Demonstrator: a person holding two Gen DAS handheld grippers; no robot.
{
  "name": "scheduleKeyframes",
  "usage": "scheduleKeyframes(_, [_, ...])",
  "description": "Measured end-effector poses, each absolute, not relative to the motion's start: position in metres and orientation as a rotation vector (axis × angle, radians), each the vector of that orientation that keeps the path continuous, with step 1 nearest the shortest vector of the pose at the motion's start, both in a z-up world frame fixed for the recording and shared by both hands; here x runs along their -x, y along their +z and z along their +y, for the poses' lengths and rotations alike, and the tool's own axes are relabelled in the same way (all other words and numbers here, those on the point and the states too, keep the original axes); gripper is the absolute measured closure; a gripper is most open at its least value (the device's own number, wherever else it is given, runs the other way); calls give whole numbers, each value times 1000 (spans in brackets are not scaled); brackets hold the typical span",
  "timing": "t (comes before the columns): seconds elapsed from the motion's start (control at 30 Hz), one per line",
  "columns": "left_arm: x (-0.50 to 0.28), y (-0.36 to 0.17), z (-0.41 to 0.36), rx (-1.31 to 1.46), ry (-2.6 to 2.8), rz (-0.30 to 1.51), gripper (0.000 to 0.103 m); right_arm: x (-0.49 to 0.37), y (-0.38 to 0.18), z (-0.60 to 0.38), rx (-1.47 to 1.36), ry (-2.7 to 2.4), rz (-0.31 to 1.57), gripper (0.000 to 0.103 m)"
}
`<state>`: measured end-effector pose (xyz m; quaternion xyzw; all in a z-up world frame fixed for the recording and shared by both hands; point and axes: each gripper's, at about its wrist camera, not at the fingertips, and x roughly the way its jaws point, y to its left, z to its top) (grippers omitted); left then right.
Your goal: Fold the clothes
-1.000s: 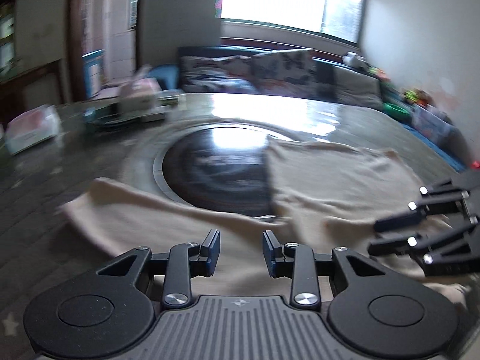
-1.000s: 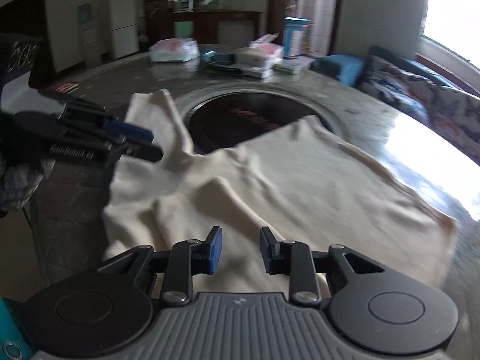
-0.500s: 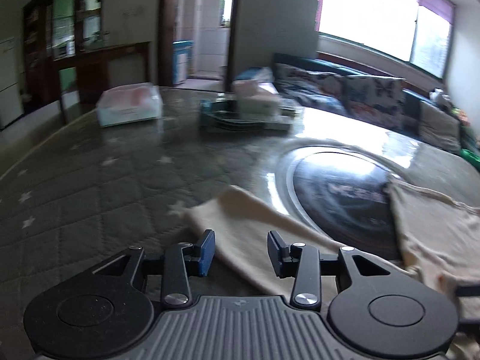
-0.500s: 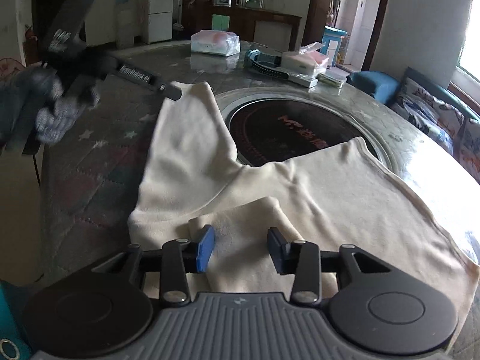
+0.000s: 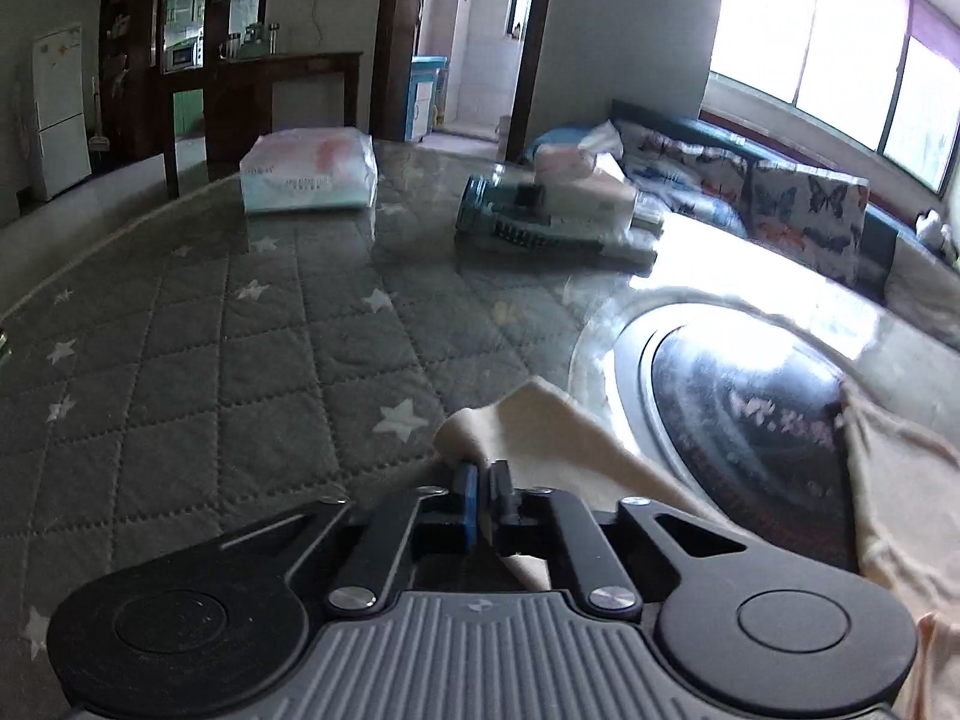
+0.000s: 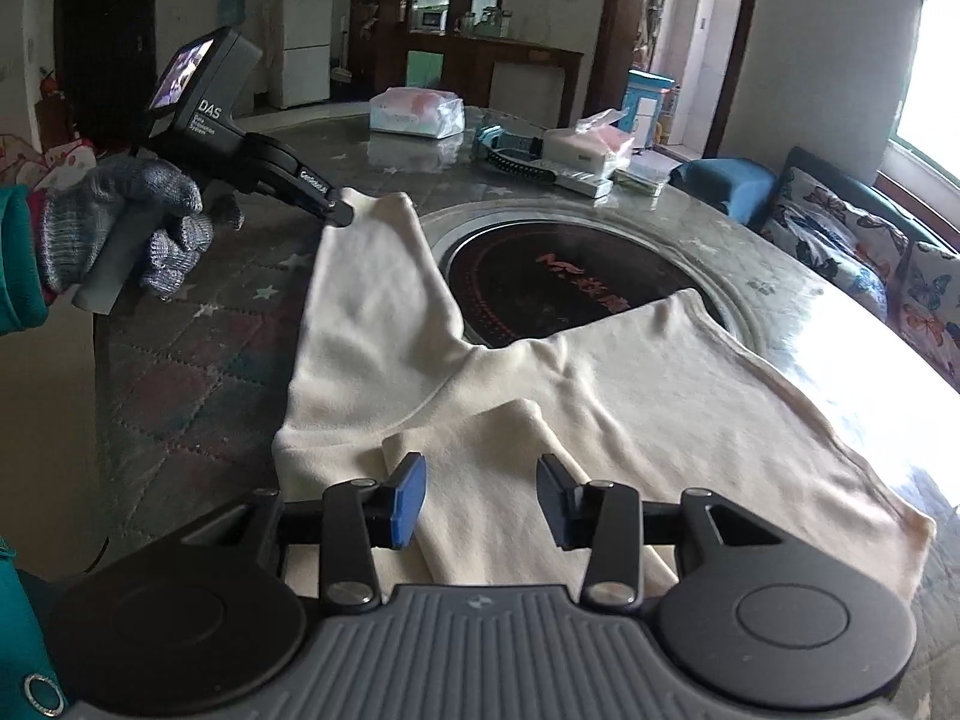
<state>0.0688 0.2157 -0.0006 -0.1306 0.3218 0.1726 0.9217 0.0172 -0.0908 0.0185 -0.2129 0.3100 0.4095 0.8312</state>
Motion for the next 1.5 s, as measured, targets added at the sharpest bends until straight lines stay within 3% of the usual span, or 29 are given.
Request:
scheduleKeyframes(0.33, [-33,75,125,207,15,465,100,-14,36,-149,311,723,653,62])
scheduleKeyframes(0.53, [-17,96,43,135,-259,443,100,-11,39,-198,210,599,661,62])
scheduleKeyframes(0.93, [-14,38,-68,-40,-578,642,94,0,33,-257,64,473,700,62])
scheduleKeyframes(1.03, [-9,31,-58,-42,-586,655,88,-1,33,-259,35,484,707,62])
scheduleKeyframes(1.37, [-18,24,37,2,-329,670,87,-13,9,-223,47,566,783,64])
scheduleKeyframes(1.5, [-14,22,65,23,-257,673,82,-16,2,-212,73,573,805,80])
